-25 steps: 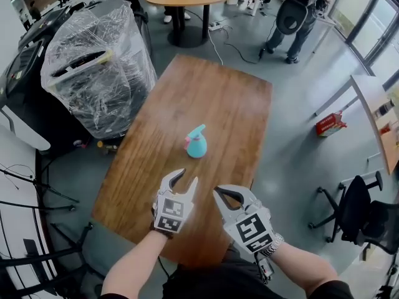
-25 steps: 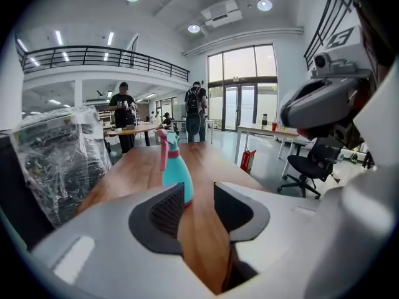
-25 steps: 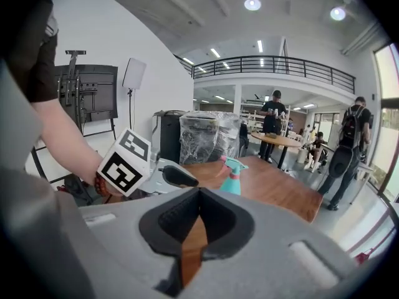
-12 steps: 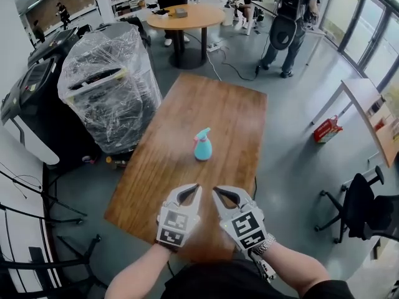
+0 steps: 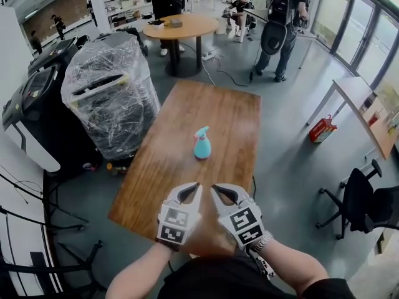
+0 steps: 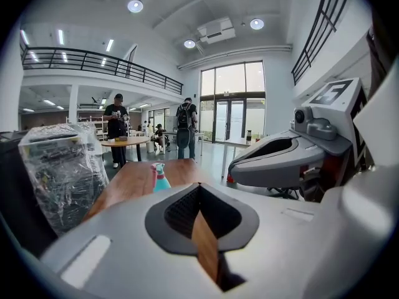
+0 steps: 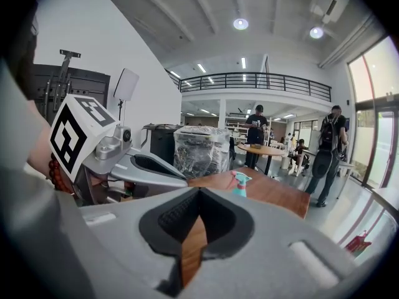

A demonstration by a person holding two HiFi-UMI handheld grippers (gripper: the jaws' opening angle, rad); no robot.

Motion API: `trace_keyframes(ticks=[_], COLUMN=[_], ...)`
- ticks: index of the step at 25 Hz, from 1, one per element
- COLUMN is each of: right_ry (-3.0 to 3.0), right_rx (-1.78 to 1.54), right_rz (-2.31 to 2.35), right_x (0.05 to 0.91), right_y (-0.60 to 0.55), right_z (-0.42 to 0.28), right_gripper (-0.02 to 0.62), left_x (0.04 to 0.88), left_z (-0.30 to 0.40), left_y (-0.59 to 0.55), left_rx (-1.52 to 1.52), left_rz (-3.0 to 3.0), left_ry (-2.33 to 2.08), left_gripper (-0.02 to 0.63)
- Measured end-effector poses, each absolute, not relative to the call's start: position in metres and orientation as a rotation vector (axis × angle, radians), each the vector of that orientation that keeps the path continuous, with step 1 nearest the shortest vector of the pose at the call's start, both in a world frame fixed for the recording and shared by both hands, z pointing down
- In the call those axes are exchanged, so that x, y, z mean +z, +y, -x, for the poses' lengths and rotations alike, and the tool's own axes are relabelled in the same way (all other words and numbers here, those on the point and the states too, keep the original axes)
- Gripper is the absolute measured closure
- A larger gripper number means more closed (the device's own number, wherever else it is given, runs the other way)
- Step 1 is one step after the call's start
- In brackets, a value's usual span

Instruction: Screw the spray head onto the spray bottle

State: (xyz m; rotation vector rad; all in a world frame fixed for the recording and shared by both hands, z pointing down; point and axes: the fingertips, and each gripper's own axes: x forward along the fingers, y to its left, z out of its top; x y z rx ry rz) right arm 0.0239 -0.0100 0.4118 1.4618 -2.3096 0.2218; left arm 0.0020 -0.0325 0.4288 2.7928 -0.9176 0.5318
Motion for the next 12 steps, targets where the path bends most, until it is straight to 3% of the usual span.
trace_keyframes(ticks=[12], right_ry=[-2.298], right_rx=[0.200], right_rz=[-1.487], right_x=[0.409], right_y=[0.003], right_z=[-0.014], right_gripper=[0.601], left_x=[0.429], left_z=[0.008], left_y=[-0.017], left_rx=[0.529], left_rz=[-2.810], left_ry=[-0.904], left_gripper=[0.591])
